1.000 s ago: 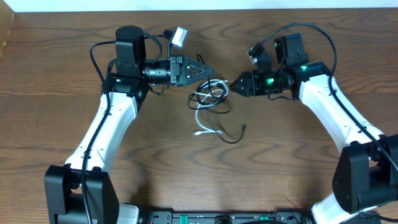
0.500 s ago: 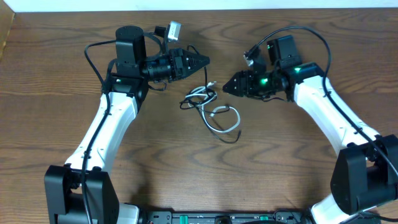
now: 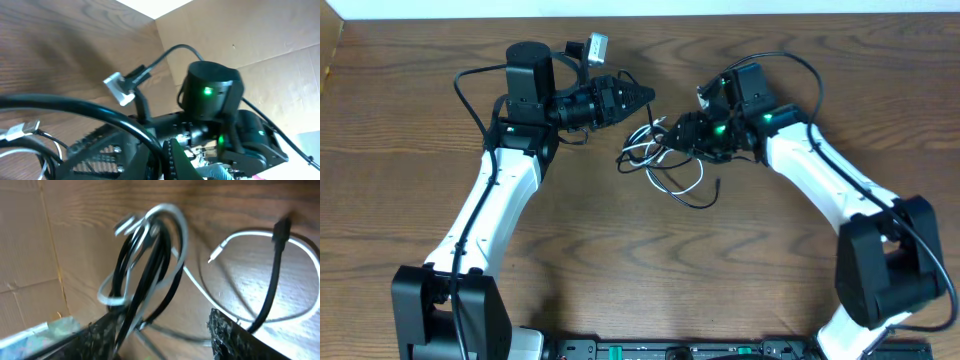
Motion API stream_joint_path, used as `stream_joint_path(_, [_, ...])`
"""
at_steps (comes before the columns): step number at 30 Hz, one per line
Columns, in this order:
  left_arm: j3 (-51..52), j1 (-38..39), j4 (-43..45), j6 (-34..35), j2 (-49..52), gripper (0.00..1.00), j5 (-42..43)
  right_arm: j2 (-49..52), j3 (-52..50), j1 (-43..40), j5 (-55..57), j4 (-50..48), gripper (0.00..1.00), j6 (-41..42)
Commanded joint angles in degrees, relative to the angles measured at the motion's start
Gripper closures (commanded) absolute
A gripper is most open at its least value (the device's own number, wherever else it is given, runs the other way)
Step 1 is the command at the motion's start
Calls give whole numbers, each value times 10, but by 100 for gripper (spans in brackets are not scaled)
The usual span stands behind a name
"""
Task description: Untangle cables
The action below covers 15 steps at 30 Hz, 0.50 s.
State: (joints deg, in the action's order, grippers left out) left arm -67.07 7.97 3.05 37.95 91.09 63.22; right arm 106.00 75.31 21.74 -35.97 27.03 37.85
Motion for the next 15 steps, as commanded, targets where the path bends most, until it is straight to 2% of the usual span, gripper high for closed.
stream_joint_path(1, [-5,-3,2,5,-10,93,1,17,-2,8,-2,-29,45,29])
stream_joint_path(15, [-5,-1,1,5,-10,93,1,24,-2,17,-4,-85,47,61])
